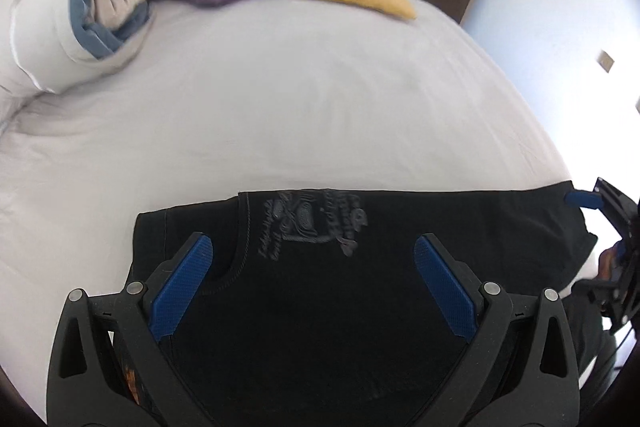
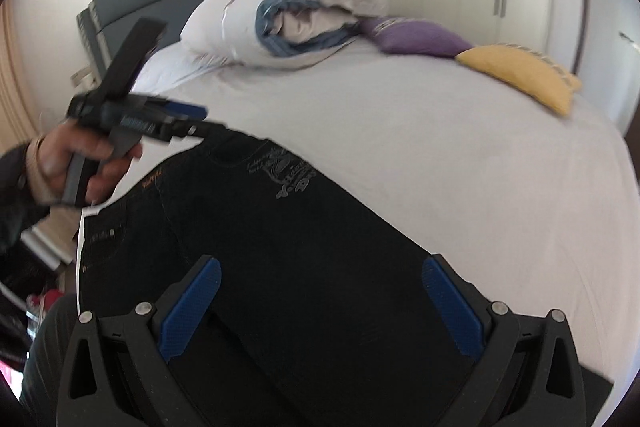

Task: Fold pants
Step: 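Grasp the jeans waistband with the left gripper while the right gripper grasps the other waistband end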

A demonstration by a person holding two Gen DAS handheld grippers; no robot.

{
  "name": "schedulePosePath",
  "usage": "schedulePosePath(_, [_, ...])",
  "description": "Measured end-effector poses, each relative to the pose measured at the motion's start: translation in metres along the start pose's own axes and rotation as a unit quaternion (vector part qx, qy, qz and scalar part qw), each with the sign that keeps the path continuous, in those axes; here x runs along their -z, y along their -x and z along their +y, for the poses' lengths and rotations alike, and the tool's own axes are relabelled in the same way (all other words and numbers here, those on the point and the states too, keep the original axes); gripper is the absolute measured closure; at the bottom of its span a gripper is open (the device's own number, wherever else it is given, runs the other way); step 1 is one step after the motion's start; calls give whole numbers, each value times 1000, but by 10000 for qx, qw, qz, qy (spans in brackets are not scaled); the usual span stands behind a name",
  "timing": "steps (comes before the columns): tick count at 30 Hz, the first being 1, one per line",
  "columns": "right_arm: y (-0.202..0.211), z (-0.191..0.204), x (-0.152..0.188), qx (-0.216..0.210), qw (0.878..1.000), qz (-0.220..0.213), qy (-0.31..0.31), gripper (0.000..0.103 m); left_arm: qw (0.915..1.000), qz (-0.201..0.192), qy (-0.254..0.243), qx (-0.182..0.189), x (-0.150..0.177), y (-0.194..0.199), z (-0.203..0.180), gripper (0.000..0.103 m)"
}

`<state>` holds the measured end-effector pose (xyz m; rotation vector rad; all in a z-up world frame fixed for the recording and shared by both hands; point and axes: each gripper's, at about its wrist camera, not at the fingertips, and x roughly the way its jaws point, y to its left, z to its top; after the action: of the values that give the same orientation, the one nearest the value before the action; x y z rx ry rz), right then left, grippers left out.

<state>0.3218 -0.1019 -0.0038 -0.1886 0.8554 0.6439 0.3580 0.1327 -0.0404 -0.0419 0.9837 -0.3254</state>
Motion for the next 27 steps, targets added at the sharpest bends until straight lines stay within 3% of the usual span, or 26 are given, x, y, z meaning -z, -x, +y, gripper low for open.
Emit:
schedulePosePath(3, [-30, -17, -5, -127, 9994, 274, 144, 0, 9994, 189, -256, -115, -15, -30, 13, 1])
schedulePosePath(5, [-40, -25, -3, -221, 9989, 368, 205, 3, 9959, 381, -735, -377, -18, -51, 10, 10])
schedulePosePath(8, [-64, -40, -4, -395, 9973, 556, 273, 7, 9829, 793, -1583, -513, -19, -87, 8, 15])
schedulePosePath(10, [-77, -45, -5, -474, 9963, 648, 316, 14, 9712, 943, -2131, -502, -20, -101, 5, 15])
schedulePosePath(14, [-96, -53, -8, -718, 9940, 779, 280, 20, 9557, 1173, -2691, -224, -25, -119, 3, 18])
schedulePosePath(16, [-101, -54, -9, -750, 9935, 791, 338, 24, 9524, 1314, -2750, -92, -30, -128, 7, 29])
schedulePosePath(20, [-108, -55, -10, -861, 9917, 876, 369, 27, 9535, 1578, -2560, 195, -41, -144, 19, 46])
schedulePosePath(27, [-114, -60, -12, -970, 9900, 951, 389, 34, 9589, 1643, -2306, 204, -54, -161, 38, 48])
